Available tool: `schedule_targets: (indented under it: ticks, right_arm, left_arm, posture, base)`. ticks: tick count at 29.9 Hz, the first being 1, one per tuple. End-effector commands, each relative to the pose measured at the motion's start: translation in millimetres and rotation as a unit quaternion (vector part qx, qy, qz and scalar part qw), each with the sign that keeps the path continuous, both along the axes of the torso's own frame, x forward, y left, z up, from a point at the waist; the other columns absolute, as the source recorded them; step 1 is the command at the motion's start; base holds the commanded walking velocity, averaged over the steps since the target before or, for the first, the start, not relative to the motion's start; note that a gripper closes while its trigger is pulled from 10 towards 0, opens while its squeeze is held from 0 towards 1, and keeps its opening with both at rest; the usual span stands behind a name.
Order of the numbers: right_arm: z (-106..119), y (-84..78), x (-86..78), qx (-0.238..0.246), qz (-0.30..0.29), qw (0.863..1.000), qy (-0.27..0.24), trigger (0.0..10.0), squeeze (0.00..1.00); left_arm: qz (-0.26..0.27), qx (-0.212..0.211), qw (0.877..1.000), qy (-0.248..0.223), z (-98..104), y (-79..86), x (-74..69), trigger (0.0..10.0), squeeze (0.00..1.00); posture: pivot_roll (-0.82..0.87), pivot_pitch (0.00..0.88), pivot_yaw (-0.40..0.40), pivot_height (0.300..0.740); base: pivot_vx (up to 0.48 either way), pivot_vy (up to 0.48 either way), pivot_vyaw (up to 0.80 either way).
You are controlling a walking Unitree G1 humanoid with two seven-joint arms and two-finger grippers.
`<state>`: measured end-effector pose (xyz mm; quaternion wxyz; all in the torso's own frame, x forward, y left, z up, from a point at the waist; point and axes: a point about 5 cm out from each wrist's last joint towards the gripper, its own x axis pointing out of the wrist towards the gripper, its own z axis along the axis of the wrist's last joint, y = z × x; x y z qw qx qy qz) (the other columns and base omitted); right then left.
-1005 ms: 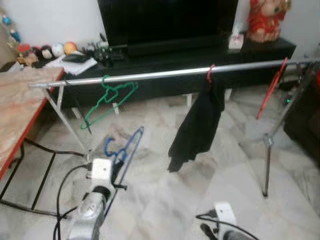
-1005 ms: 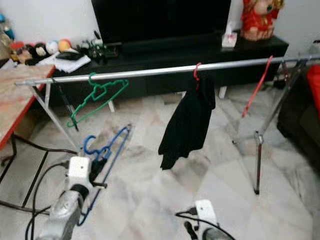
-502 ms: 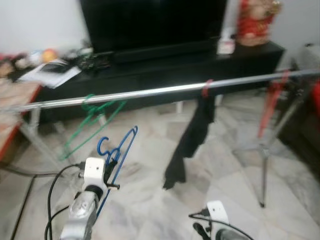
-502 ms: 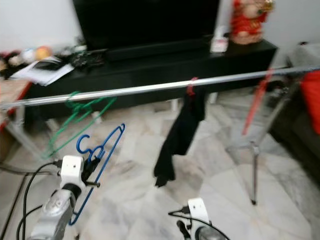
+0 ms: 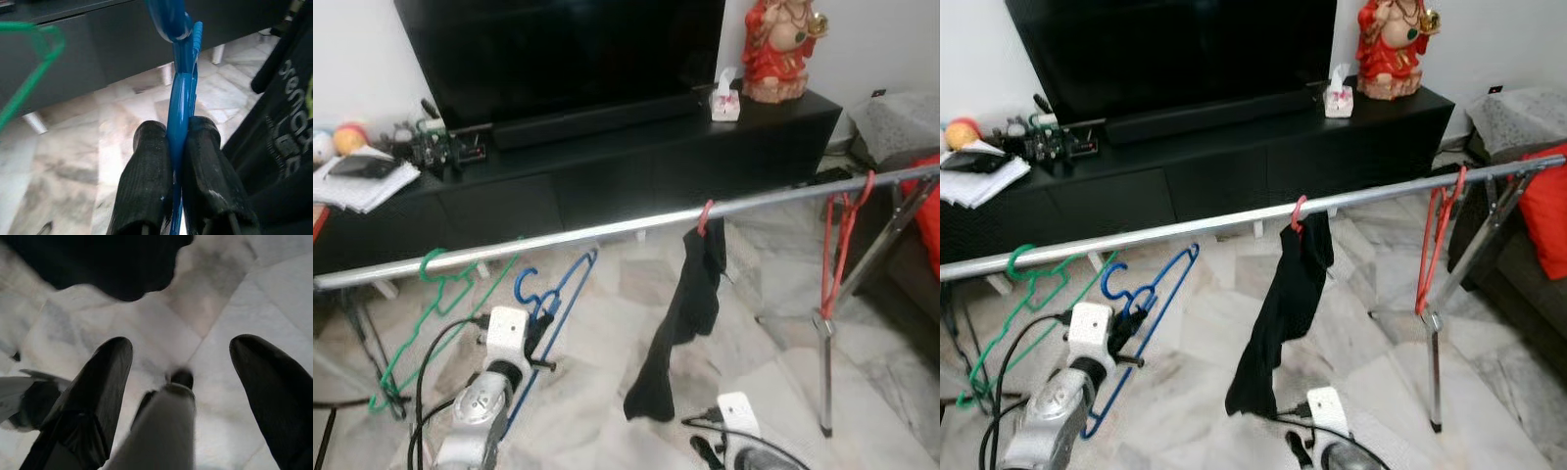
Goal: Hang hanger
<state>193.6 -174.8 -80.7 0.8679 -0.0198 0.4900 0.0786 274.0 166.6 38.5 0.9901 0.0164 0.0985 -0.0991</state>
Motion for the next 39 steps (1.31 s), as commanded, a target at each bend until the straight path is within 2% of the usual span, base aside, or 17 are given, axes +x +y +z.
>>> schedule_targets:
  ticks: [1,5,6,8,15,20,24,27,29,32,39]
  right_arm:
    - [1,-1.3,2.1,0.0,-0.005,1.0,-0.003,10.0,0.0]
    - [1,-1.2,2.1,-0.001,-0.004,1.0,-0.003,10.0,0.0]
    - [1,-1.1,2.2,0.0,-0.004,1.0,-0.004,10.0,0.0]
    - [1,-1.2,2.5,-0.001,-0.002,1.0,-0.004,10.0,0.0]
    - [2,-1.5,3.0,-0.003,0.001,1.0,-0.004,10.0,0.0]
    - [1,0.3,2.6,-0.001,-0.001,1.0,-0.005,10.0,0.0]
    - [1,1.8,2.3,0.0,0.0,1.0,-0.004,10.0,0.0]
    - [1,2.3,2.1,0.0,0.0,1.0,-0.004,10.0,0.0]
    - [1,3.0,1.9,0.001,-0.001,1.0,-0.003,10.0,0.0]
    - [1,3.6,1.8,0.002,-0.001,1.0,-0.003,10.0,0.0]
    - [1,3.6,1.8,0.002,-0.001,1.0,-0.003,10.0,0.0]
  left_arm:
    - [-0.013,0.002,1.0,-0.004,3,-2.1,1.1,10.0,0.0]
    - [-0.015,0.002,1.0,-0.003,3,-2.5,0.9,10.0,0.0]
    - [-0.046,0.0,0.999,-0.007,5,-7.3,-1.9,10.0,0.0]
    - [-0.069,-0.017,0.997,-0.009,7,-11.6,-3.8,10.0,0.0]
    - [-0.147,-0.01,0.989,0.0,12,-21.1,-8.4,10.0,0.0]
    - [-0.224,0.017,0.974,0.026,12,-23.7,-18.7,10.0,0.0]
    - [-0.285,0.042,0.956,0.049,14,-21.9,-27.4,10.0,0.0]
    - [-0.292,0.049,0.954,0.049,16,-20.0,-27.7,10.0,0.0]
    - [-0.3,0.068,0.951,0.038,25,-19.0,-25.2,10.0,0.0]
    - [-0.287,0.071,0.955,0.019,33,-18.5,-19.2,10.0,0.0]
    - [-0.287,0.071,0.955,0.019,33,-18.5,-19.2,10.0,0.0]
  posture:
    - [-0.09,0.0,0.043,0.74]
    - [-0.09,0.0,0.043,0.74]
    - [-0.09,0.0,0.045,0.74]
    - [-0.09,0.0,0.045,0.74]
    - [-0.09,0.0,0.05,0.74]
    - [-0.1,0.0,0.066,0.74]
    - [-0.09,0.0,0.074,0.74]
    - [-0.09,0.0,0.075,0.74]
    - [-0.09,0.0,0.079,0.74]
    - [-0.09,0.0,0.081,0.74]
    - [-0.09,0.0,0.081,0.74]
  base:
    - [0.398,0.0,0.0]
    - [0.398,0.0,0.0]
    - [0.0,0.0,0.0]
    - [0.0,0.0,0.0]
    - [0.0,0.0,0.0]
    - [0.0,0.0,0.0]
    - [0.0,0.0,0.0]
    - [0.0,0.0,0.0]
    - [0.0,0.0,0.0]
    - [0.0,0.0,0.0]
    - [0.0,0.0,0.0]
